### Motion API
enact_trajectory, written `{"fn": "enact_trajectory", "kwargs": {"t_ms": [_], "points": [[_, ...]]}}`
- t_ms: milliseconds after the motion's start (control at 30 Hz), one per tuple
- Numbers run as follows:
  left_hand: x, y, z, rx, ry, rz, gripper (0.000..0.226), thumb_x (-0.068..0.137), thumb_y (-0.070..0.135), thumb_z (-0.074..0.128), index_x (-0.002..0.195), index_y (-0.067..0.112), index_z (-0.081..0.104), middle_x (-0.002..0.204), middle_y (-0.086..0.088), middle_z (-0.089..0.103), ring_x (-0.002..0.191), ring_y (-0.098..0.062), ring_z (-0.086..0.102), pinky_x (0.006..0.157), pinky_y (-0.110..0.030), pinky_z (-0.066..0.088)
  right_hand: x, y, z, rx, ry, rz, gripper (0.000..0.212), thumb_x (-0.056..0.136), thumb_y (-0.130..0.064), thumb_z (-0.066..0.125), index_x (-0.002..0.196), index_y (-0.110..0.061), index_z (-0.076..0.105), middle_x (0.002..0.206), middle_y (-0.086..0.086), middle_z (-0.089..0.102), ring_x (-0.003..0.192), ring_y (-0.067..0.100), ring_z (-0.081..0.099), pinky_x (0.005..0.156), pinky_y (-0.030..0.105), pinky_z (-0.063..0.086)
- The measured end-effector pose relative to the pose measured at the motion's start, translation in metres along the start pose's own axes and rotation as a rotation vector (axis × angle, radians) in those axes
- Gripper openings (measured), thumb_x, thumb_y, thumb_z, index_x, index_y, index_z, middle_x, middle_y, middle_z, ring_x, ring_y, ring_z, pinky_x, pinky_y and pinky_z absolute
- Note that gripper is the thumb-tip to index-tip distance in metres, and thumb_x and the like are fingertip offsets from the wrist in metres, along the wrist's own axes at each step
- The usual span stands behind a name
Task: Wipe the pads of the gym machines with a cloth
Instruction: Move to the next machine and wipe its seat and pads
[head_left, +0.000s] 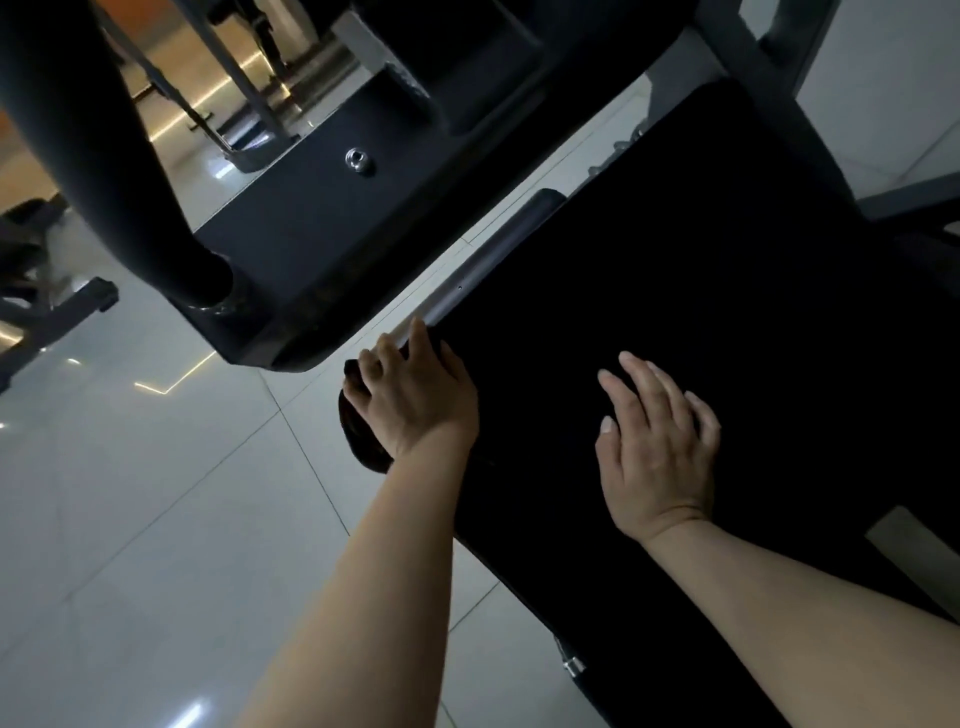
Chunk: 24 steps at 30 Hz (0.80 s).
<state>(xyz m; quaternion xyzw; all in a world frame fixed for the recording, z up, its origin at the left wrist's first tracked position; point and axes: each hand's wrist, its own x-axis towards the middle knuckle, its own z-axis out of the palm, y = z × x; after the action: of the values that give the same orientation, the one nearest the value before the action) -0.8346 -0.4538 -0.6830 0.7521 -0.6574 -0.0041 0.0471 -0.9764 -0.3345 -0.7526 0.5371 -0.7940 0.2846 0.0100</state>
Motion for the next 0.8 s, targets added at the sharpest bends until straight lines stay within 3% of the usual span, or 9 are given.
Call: {"fn": "enact_trajectory", "kwargs": {"t_ms": [67, 200, 267, 400, 533, 600, 733, 800], "points": [[-0.003, 0.001, 0.002, -0.032, 0.004, -0.018, 0.049, 0.098, 0.045, 0.028, 0.145, 0.032, 0.030, 0.154, -0.006, 0.026, 0.144, -0.029, 0.014, 0.116, -0.051, 0.006, 0.000, 0.000, 0.000, -0.007, 0.006, -0.004, 0.044, 0.090, -0.029, 0.037, 0.131, -0.021, 0.049, 0.146, 0.000, 0.043, 0.134, 0.018, 0.037, 0.105, 0.043, 0.022], [-0.041, -0.001, 0.016, -0.070, 0.006, -0.044, 0.057, 0.097, 0.041, 0.031, 0.151, 0.027, 0.018, 0.159, -0.014, 0.001, 0.146, -0.033, -0.003, 0.117, -0.050, -0.005, 0.000, 0.000, 0.002, -0.023, 0.017, 0.004, 0.044, 0.090, -0.029, 0.036, 0.131, -0.021, 0.050, 0.146, 0.000, 0.043, 0.134, 0.018, 0.037, 0.105, 0.043, 0.022], [-0.067, -0.002, 0.026, -0.078, -0.004, -0.053, 0.058, 0.097, 0.039, 0.032, 0.151, 0.026, 0.019, 0.159, -0.017, -0.001, 0.145, -0.037, -0.002, 0.115, -0.051, -0.005, 0.000, 0.000, 0.002, -0.029, 0.012, 0.010, 0.044, 0.090, -0.029, 0.036, 0.131, -0.021, 0.050, 0.146, 0.000, 0.043, 0.133, 0.018, 0.037, 0.105, 0.044, 0.023], [-0.132, 0.002, 0.044, -0.127, -0.041, -0.026, 0.058, 0.089, 0.037, 0.032, 0.142, 0.015, 0.041, 0.152, -0.028, 0.020, 0.137, -0.049, 0.019, 0.106, -0.063, 0.027, 0.001, 0.000, 0.004, -0.029, 0.006, 0.015, 0.045, 0.089, -0.030, 0.036, 0.131, -0.020, 0.051, 0.145, 0.001, 0.043, 0.133, 0.019, 0.037, 0.104, 0.044, 0.023], [-0.148, -0.005, 0.051, -0.144, -0.114, 0.023, 0.058, 0.089, 0.039, 0.031, 0.142, 0.017, 0.036, 0.153, -0.027, 0.017, 0.136, -0.049, 0.019, 0.092, -0.066, 0.042, 0.001, 0.000, 0.003, -0.021, 0.001, 0.007, 0.046, 0.090, -0.030, 0.035, 0.132, -0.019, 0.050, 0.146, 0.002, 0.043, 0.133, 0.019, 0.036, 0.105, 0.044, 0.022], [-0.132, -0.006, 0.045, -0.124, -0.078, 0.026, 0.057, 0.090, 0.042, 0.030, 0.144, 0.022, 0.033, 0.155, -0.024, 0.013, 0.139, -0.048, 0.015, 0.094, -0.068, 0.038, 0.000, 0.001, 0.003, -0.016, 0.002, 0.011, 0.046, 0.090, -0.030, 0.035, 0.132, -0.020, 0.049, 0.146, 0.001, 0.042, 0.134, 0.019, 0.036, 0.105, 0.044, 0.021], [-0.059, -0.013, 0.022, -0.129, 0.011, -0.064, 0.055, 0.095, 0.042, 0.034, 0.148, 0.032, 0.025, 0.159, -0.015, 0.001, 0.143, -0.039, 0.002, 0.111, -0.062, 0.013, 0.000, 0.001, 0.002, -0.023, 0.008, 0.007, 0.045, 0.091, -0.029, 0.036, 0.133, -0.021, 0.050, 0.147, 0.000, 0.042, 0.134, 0.017, 0.037, 0.106, 0.042, 0.022], [-0.019, -0.021, 0.007, -0.170, 0.054, -0.127, 0.047, 0.096, 0.042, 0.033, 0.143, 0.034, 0.034, 0.158, -0.010, 0.010, 0.143, -0.034, 0.008, 0.110, -0.058, 0.020, 0.001, 0.001, 0.001, -0.016, 0.007, -0.004, 0.044, 0.091, -0.029, 0.037, 0.132, -0.021, 0.051, 0.146, 0.000, 0.043, 0.134, 0.018, 0.038, 0.105, 0.042, 0.023]]}}
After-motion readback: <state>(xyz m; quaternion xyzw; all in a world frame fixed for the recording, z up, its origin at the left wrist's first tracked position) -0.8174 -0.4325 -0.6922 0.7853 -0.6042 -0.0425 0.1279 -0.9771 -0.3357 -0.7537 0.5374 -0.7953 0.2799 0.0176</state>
